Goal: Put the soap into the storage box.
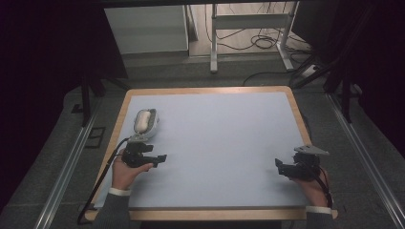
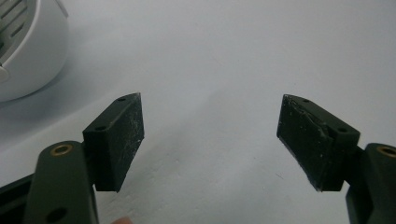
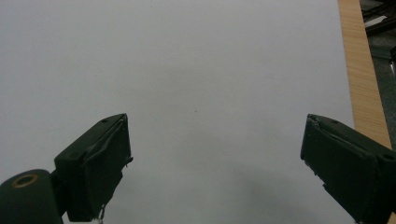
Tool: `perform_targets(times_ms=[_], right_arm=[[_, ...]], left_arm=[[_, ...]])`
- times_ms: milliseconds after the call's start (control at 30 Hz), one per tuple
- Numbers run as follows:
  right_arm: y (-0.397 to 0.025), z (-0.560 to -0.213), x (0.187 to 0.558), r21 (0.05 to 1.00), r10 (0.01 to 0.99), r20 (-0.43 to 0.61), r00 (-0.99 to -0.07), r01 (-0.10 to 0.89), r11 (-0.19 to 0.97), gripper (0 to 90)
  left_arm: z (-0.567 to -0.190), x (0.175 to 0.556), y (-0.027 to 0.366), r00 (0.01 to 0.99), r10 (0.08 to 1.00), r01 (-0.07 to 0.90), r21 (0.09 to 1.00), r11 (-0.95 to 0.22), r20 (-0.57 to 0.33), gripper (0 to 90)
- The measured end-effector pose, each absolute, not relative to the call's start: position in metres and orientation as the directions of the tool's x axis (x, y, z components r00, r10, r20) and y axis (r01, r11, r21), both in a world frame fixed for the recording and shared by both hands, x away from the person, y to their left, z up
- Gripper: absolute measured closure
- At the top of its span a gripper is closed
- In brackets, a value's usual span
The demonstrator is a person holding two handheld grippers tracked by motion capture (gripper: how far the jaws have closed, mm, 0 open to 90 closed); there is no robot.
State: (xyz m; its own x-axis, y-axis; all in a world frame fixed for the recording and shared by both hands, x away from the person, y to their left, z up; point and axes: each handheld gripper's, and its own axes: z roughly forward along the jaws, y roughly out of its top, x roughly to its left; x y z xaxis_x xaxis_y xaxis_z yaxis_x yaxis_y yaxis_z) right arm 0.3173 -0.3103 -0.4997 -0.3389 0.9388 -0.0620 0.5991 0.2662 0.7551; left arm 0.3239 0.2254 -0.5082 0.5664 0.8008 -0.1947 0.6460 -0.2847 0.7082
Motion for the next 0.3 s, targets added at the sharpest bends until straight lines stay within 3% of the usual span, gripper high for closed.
perform_targets(times_ms=[300], right_arm=[[-0.3101,-0.4985,0.3180,0.759,0.939,-0.062,-0.338,0.595,0.264,8.3]], left_arm=[[-0.5096,0.3240,0.2239,0.569,0.799,0.650,0.701,-0.294,-0.193,22.8]])
